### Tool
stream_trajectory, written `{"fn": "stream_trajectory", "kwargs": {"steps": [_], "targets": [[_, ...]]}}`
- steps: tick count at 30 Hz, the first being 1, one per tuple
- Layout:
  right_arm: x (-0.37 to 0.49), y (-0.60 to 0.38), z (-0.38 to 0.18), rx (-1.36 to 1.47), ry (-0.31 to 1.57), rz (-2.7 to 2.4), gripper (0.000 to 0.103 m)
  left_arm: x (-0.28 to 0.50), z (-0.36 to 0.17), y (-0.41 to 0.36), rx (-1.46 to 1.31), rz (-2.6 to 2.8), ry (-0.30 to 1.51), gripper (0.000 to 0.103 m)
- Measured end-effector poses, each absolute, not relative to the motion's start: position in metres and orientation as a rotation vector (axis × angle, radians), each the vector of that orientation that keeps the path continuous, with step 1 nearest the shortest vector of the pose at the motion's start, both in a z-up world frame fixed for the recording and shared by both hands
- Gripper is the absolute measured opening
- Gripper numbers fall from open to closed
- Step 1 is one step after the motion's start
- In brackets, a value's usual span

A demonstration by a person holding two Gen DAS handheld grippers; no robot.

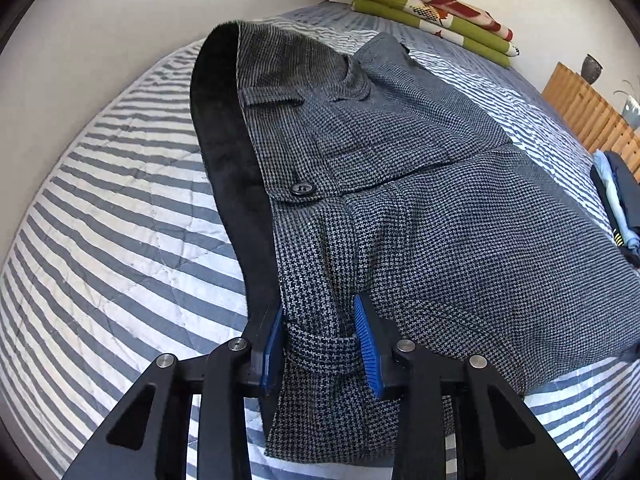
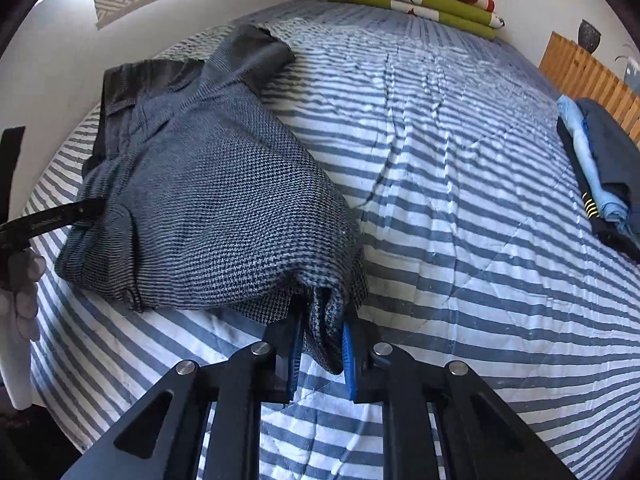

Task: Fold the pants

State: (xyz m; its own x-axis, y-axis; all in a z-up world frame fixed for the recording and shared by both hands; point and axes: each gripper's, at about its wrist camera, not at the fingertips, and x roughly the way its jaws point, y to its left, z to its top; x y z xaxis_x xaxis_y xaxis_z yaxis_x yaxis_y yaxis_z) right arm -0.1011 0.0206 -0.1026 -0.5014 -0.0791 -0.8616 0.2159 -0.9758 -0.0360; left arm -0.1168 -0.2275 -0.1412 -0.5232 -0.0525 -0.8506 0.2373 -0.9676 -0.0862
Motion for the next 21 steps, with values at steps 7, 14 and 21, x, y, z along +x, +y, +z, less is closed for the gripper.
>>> {"fn": "stream_trajectory", "kwargs": {"steps": [7,14,21], "targets": [[-0.020,0.025,-0.019,1.210,0.331,-2.642,0.012,-0.083,-0.118,-0.235,1.393,-2.660,0.363,0.046],[0.071,0.033,0.009,1.201,0.311,-2.543,0.011,-0.058,-0.096,-0.246,1.280,-2.705,0.410,0.069],[0.083,0.031,-0.031,1.355,0.433,-2.370,0.018,-0.094,-0.105,-0.237,1.310,-2.704,0.411,0.083]]}}
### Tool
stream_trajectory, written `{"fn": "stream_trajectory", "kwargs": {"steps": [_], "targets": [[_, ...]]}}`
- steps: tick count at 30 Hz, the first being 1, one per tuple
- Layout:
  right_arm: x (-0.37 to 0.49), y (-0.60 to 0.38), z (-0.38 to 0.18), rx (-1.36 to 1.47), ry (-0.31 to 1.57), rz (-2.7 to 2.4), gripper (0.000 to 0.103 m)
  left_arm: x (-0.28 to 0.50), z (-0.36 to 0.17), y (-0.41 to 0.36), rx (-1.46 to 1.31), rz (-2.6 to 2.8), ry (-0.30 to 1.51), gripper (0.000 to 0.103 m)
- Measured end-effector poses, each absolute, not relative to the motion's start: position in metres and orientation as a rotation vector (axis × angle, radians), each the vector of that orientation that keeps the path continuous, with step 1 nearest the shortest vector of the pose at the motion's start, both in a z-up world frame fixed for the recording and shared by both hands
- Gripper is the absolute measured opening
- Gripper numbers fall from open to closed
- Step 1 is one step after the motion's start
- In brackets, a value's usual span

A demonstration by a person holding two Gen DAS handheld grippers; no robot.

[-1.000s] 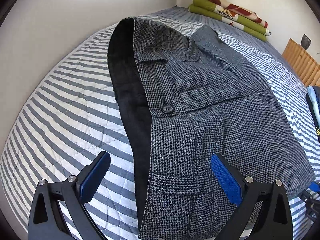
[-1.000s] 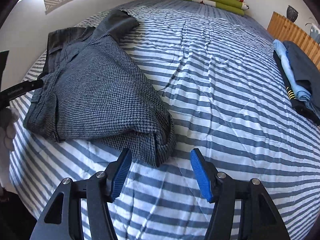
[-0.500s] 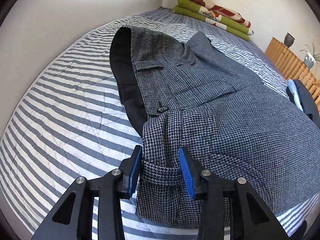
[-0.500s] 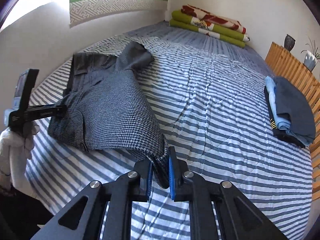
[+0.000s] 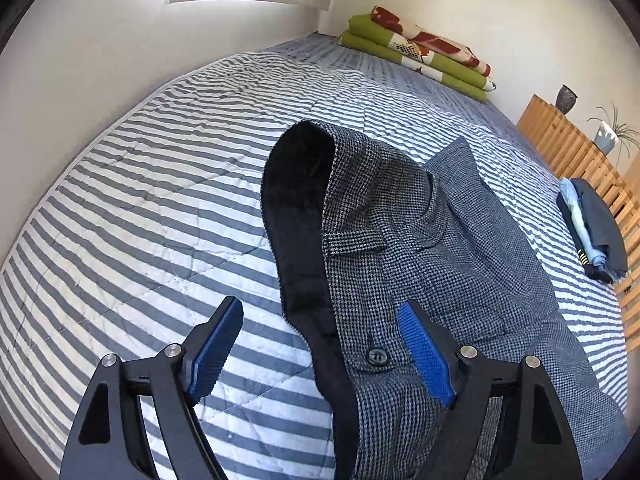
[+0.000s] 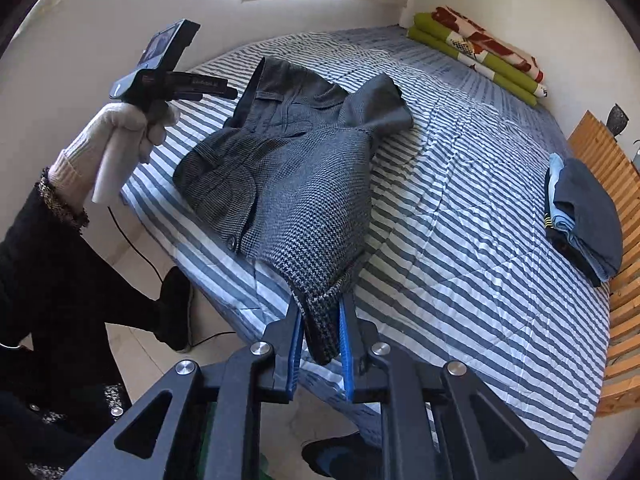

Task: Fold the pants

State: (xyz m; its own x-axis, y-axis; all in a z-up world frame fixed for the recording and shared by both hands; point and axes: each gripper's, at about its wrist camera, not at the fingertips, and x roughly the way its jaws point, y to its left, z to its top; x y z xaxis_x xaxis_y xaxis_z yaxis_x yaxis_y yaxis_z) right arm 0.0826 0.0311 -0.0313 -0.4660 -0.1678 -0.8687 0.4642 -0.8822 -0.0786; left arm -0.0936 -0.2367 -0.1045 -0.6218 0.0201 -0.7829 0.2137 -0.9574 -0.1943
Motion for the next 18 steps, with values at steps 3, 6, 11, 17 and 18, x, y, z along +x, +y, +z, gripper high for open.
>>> {"fn": "stream_trajectory", "kwargs": {"steps": [3,6,11,17,18], "targets": [[0.047,0.047,-0.023,1.349,0.277,-2.368,0.021,-0.121,-0.109,-0.236,1.311,-2.678,0.416,0.083],[0.002,0.063,-0.013,1.332,0.160,-2.363,0.029,-0.149,-0.114,-0.239,1.304,-2.642,0.425,0.083],[-0.061,0.086,-0.004,1.295,-0.050,-2.310,0.031,-0.179,-0.126,-0.257,1.260,-2.600,0.583,0.083],[-0.109,0.094,0.001,1.235,-0.062,-2.364,0.044,-0.197,-0.146,-0.262,1.300,-2.599,0.636,0.014],[-0.122,0.093,-0.005,1.241,-0.058,-2.386,0.046,-0.195,-0.145,-0.262,1.292,-2.606,0.639,0.004]]}}
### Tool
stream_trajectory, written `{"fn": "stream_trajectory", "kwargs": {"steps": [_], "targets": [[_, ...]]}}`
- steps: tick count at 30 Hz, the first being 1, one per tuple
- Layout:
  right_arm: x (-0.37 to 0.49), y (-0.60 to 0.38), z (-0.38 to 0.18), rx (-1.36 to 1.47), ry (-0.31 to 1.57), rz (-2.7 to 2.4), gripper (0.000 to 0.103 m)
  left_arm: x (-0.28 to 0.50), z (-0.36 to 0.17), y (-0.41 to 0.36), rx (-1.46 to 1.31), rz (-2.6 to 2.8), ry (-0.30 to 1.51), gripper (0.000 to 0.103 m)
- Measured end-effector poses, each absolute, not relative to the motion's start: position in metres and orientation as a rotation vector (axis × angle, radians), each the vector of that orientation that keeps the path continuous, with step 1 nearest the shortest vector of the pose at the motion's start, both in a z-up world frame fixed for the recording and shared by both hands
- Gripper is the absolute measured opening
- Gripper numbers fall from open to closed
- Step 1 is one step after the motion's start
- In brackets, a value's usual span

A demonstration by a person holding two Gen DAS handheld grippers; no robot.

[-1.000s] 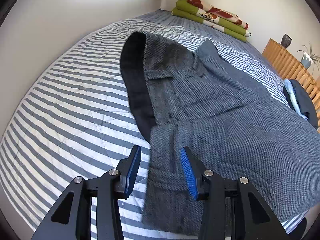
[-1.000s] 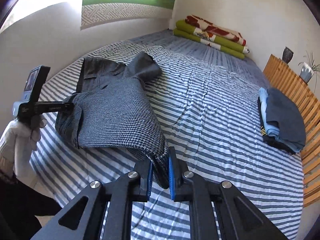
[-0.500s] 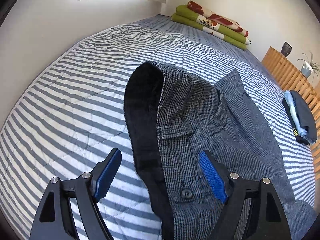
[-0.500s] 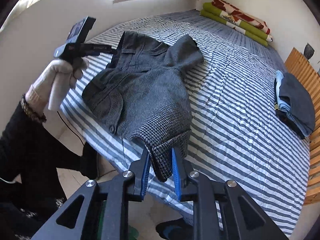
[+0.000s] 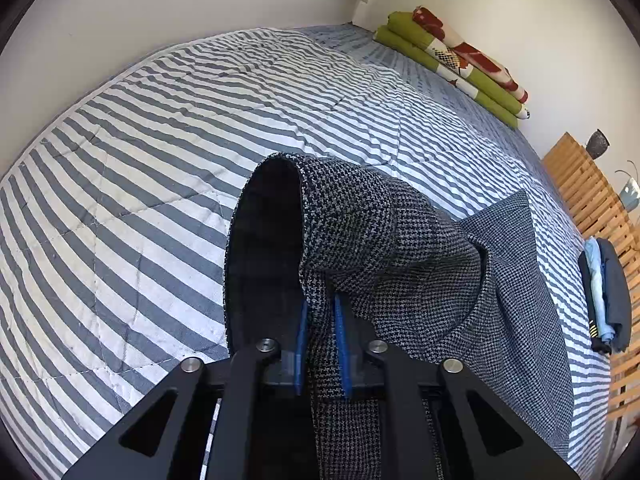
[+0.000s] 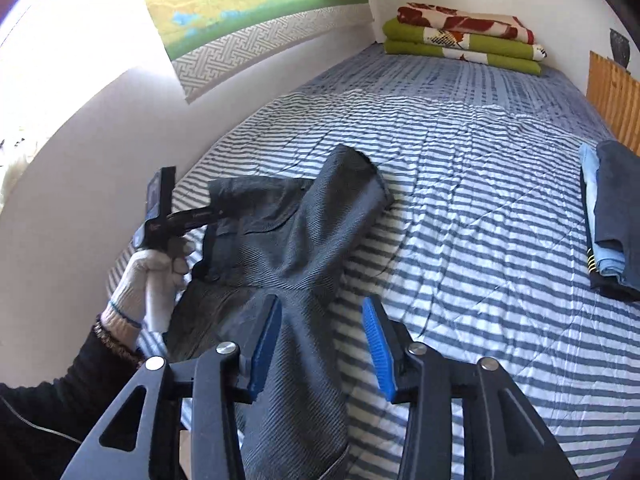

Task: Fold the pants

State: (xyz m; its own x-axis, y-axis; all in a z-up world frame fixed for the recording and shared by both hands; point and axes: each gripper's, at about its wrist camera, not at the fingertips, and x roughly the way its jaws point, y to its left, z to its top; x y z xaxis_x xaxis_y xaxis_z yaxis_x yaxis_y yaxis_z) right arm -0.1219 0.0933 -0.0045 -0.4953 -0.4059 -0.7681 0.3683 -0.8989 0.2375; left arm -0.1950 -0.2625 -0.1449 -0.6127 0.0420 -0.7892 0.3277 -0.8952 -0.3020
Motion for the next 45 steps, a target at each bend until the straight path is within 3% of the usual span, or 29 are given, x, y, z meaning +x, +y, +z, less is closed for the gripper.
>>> {"fn": "stream_trajectory", "kwargs": {"steps": [6,12,14,20,21,22,23,35,40,42,45], "targets": [[-0.232,0.084,-0.061,1.352,-0.150,-2.492,0.046,-0.156,-0.119,-0.294,1.151,-2.661,0.623,0.004],[-0.327,0.058,-0.106,1.419,-0.363,-2.411,0.048,-0.132,-0.136,-0.339,1.168,-2.577,0.746,0.004],[-0.351,0.039,-0.117,1.423,-0.393,-2.376,0.054,-0.136,-0.136,-0.336,1.171,-2.589,0.724,0.004],[-0.391,-0.010,-0.144,1.437,-0.501,-2.269,0.054,-0.149,-0.124,-0.319,1.127,-2.637,0.637,0.004],[-0.391,-0.015,-0.142,1.420,-0.479,-2.289,0.048,-0.149,-0.121,-0.320,1.114,-2.644,0.653,0.004],[-0.388,-0.020,-0.138,1.401,-0.445,-2.304,0.017,-0.148,-0.118,-0.321,1.099,-2.649,0.673,0.004],[-0.384,-0.023,-0.131,1.379,-0.422,-2.310,0.005,-0.146,-0.114,-0.322,1.085,-2.656,0.692,0.004],[-0.236,0.092,0.039,0.903,-0.342,-2.594,0.005,-0.149,-0.056,-0.276,0.910,-2.858,0.777,0.004],[-0.240,0.096,0.059,0.882,-0.201,-2.701,0.005,-0.171,-0.054,-0.257,0.887,-2.842,0.733,0.004],[-0.264,0.097,0.050,0.921,-0.200,-2.723,0.005,-0.182,-0.066,-0.255,0.933,-2.811,0.702,0.011],[-0.319,0.086,0.008,1.159,-0.029,-2.702,0.013,-0.188,-0.084,-0.257,1.055,-2.736,0.667,0.051]]}}
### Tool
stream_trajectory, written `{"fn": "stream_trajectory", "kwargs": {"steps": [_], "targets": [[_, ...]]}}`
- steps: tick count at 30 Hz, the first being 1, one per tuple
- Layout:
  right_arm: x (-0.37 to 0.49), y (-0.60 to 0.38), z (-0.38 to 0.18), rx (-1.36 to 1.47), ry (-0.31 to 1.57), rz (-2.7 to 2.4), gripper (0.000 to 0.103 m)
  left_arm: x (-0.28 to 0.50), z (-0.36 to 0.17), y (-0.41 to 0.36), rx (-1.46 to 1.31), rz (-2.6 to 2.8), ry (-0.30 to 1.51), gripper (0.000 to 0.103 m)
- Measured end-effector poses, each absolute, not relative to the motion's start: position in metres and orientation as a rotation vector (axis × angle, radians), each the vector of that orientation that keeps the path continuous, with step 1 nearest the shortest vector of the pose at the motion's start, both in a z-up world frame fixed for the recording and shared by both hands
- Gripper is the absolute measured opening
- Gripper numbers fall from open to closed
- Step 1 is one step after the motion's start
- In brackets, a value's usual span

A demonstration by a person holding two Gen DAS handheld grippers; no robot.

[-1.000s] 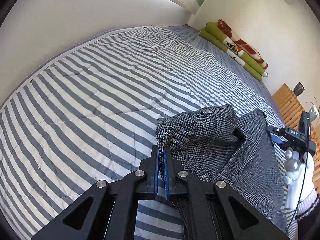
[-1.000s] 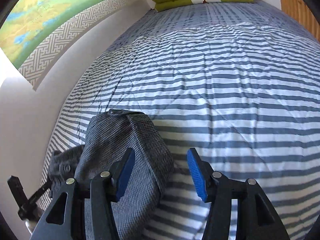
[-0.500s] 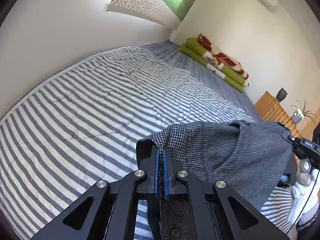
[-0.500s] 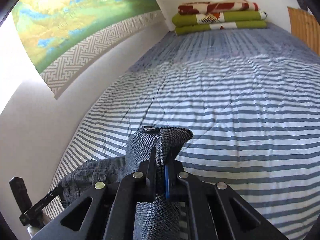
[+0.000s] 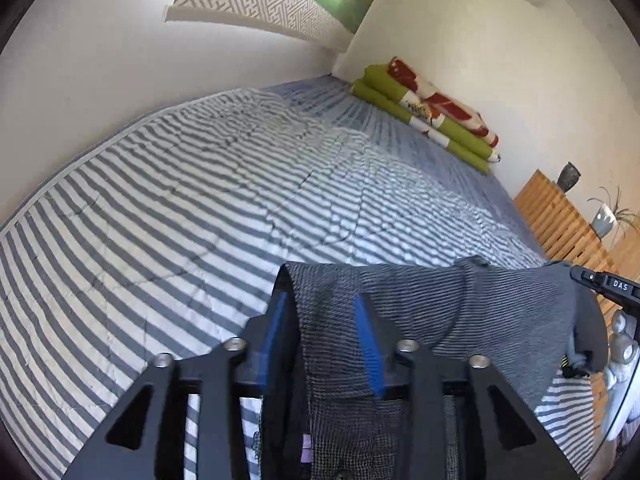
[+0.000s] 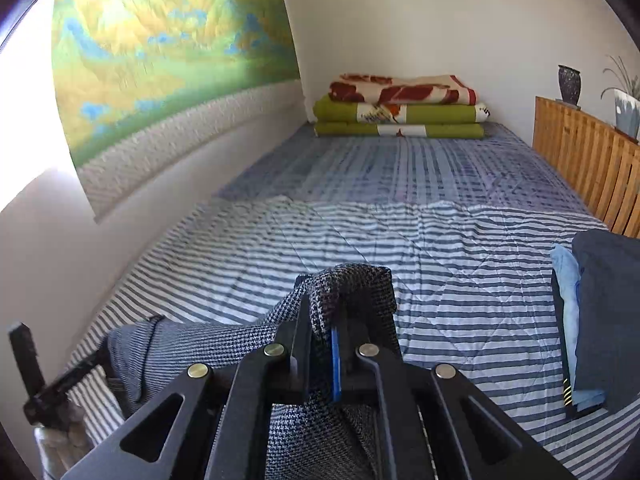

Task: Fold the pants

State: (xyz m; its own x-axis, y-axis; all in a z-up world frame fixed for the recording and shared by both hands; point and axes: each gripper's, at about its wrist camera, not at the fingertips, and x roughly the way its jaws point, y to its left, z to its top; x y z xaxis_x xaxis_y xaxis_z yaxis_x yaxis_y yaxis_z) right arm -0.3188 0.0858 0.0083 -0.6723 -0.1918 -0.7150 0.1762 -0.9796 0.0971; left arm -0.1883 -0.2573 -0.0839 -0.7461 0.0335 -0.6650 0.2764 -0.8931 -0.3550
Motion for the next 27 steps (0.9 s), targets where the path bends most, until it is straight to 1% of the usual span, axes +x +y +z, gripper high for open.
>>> {"fn": "stream_trajectory", "kwargs": {"steps": [1,2,4,6,9,11,13,15,17,20,22,24,27], "targets": [[-0.330,0.086,-0.008,1.247,-0.008,-2.707,0.022,-0.185,-0.084,-0.260,1.049,-2.736,0.659,0.051],[-0.335,0.091,-0.019,1.303,-0.020,-2.725,0.024,-0.180,-0.082,-0.261,1.038,-2.738,0.639,0.051],[-0.330,0.105,-0.031,1.333,-0.107,-2.704,0.024,-0.169,-0.077,-0.268,1.018,-2.742,0.604,0.051],[-0.313,0.117,-0.038,1.343,-0.171,-2.668,0.026,-0.156,-0.075,-0.279,1.024,-2.738,0.622,0.051],[-0.265,0.131,-0.044,1.369,-0.236,-2.610,0.027,-0.126,-0.079,-0.284,1.085,-2.756,0.655,0.052],[-0.221,0.143,-0.049,1.381,-0.280,-2.570,0.031,-0.103,-0.082,-0.278,1.126,-2.775,0.628,0.052],[-0.172,0.157,-0.060,1.404,-0.321,-2.530,0.035,-0.079,-0.086,-0.269,1.161,-2.798,0.613,0.058],[-0.128,0.170,-0.077,1.457,-0.328,-2.499,0.036,-0.053,-0.093,-0.255,1.213,-2.818,0.575,0.059],[-0.086,0.180,-0.093,1.492,-0.293,-2.493,0.036,-0.026,-0.103,-0.242,1.274,-2.817,0.546,0.059],[-0.035,0.185,-0.113,1.522,-0.255,-2.465,0.036,0.010,-0.122,-0.222,1.401,-2.800,0.528,0.063],[-0.008,0.186,-0.122,1.518,-0.294,-2.428,0.037,0.026,-0.135,-0.210,1.462,-2.781,0.472,0.069],[0.013,0.183,-0.129,1.502,-0.323,-2.397,0.039,0.035,-0.148,-0.201,1.517,-2.756,0.472,0.069],[0.033,0.174,-0.134,1.472,-0.289,-2.400,0.045,0.039,-0.162,-0.181,1.584,-2.764,0.481,0.069]]}}
